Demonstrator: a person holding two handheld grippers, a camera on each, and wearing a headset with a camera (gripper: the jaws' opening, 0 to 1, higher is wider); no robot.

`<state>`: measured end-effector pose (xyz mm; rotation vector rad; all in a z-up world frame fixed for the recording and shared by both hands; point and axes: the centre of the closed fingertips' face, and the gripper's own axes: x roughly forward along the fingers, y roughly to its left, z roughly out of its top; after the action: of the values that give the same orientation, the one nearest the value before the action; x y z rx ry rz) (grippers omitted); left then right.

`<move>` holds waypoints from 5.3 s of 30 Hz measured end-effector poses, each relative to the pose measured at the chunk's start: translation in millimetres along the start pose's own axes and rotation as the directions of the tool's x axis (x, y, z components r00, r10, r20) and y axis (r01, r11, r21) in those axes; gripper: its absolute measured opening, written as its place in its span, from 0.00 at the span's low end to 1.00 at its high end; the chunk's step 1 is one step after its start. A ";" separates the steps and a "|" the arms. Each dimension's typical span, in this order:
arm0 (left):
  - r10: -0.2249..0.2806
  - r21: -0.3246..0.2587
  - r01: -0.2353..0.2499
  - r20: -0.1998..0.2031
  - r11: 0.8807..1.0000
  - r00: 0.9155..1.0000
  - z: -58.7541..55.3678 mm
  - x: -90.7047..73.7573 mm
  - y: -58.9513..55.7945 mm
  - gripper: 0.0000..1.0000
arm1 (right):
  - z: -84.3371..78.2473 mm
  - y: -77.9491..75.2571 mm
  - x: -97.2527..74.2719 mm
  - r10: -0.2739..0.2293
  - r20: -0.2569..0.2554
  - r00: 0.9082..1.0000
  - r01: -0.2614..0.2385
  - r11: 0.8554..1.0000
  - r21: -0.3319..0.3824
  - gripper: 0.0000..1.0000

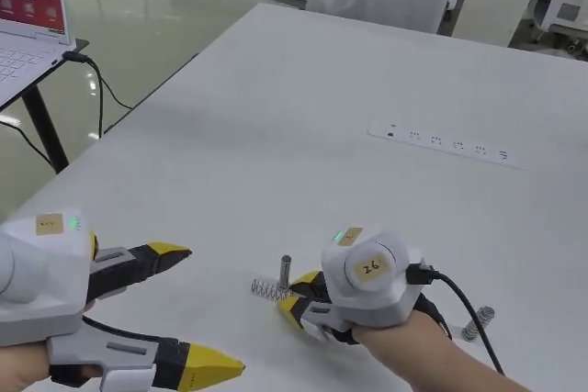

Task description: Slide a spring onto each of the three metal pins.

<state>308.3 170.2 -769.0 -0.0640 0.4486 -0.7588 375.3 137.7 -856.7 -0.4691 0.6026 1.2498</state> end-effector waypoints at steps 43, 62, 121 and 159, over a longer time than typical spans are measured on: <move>-0.077 0.023 0.078 -0.022 0.997 0.997 3.6 24.4 -13.8 0.89 | 5.5 5.7 -83.7 0.024 0.059 0.998 -0.021 0.998 -0.053 0.07; -0.212 0.028 0.214 -0.055 0.976 0.976 5.1 42.1 -40.3 0.68 | -32.6 8.3 -134.2 0.032 0.025 0.999 -0.029 0.993 -0.117 0.07; -0.454 0.187 0.464 -0.092 0.866 0.886 25.8 104.8 -99.8 0.04 | -22.0 24.0 -156.1 0.124 0.092 0.988 -0.109 0.982 -0.154 0.07; -0.515 0.186 0.526 -0.107 0.830 0.851 31.9 93.6 -111.3 0.02 | -22.3 32.4 -162.5 0.175 0.153 0.973 -0.168 0.984 -0.057 0.10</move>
<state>308.7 22.4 -750.8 0.0342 0.4008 -1.3501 308.2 13.2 -767.5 -0.3562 0.4899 1.4525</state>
